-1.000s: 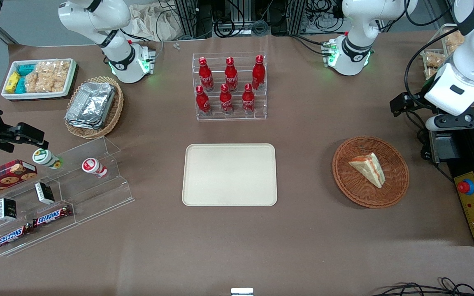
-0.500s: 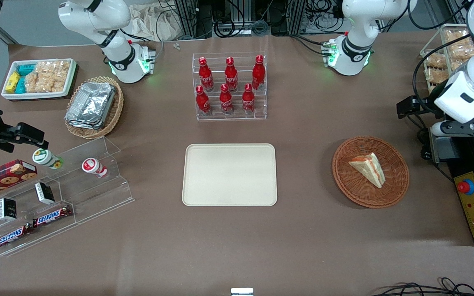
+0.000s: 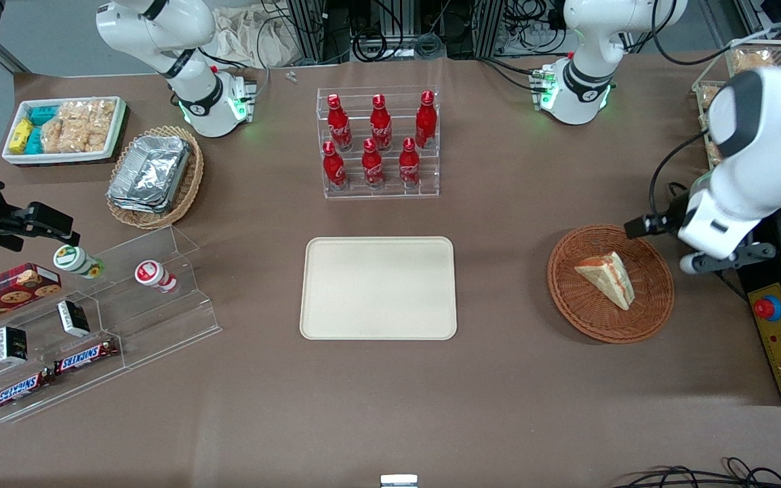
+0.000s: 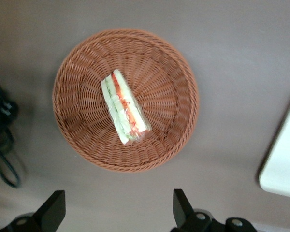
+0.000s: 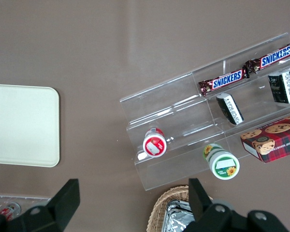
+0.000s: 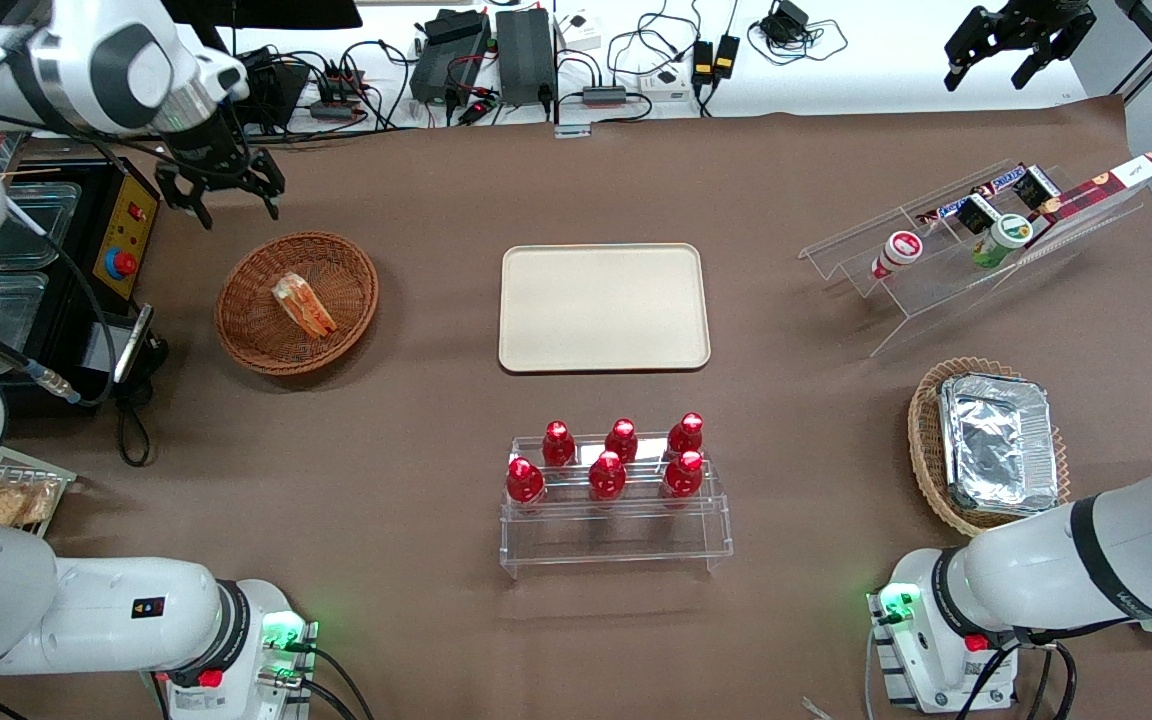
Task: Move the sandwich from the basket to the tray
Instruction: 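Move the left gripper down over the sandwich in the wicker basket, then lower the left gripper and close it on the wrapped sandwich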
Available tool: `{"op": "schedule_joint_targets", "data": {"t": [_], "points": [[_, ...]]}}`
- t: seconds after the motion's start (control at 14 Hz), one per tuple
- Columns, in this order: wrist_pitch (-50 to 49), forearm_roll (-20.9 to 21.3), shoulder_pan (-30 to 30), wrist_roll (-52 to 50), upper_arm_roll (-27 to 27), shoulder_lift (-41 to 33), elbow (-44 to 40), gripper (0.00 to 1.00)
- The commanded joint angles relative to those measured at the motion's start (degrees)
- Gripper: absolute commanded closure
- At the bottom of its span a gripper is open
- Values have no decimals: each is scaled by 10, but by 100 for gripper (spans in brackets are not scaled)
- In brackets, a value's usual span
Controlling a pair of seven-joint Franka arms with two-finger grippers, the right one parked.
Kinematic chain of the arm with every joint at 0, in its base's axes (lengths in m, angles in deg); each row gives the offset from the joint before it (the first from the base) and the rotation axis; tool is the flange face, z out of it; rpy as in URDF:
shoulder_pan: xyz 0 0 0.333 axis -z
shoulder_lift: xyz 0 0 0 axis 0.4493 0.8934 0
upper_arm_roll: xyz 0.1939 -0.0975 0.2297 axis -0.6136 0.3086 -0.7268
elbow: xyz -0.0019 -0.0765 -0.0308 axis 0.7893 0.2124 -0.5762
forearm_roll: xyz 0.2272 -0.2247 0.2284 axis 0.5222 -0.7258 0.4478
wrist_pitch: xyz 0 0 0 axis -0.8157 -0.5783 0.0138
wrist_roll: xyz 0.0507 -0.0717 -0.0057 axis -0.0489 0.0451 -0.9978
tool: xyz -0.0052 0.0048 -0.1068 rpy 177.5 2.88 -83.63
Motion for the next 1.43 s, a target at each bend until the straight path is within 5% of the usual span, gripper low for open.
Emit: {"op": "schedule_joint_targets", "data": {"t": [0.0,0.36,0.64,0.71,0.79,0.86,1.21,1.36], "points": [[35,8,0,-92,-7,46,6,0],[227,8,2,-188,-27,65,134,0],[313,7,19,-244,-26,114,152,0],[315,8,21,-244,-26,126,152,13],[315,9,21,-245,-27,130,151,84],[315,10,21,-245,-27,136,149,100],[289,12,16,-235,-27,109,126,100],[176,12,16,-231,-24,77,71,100]]}}
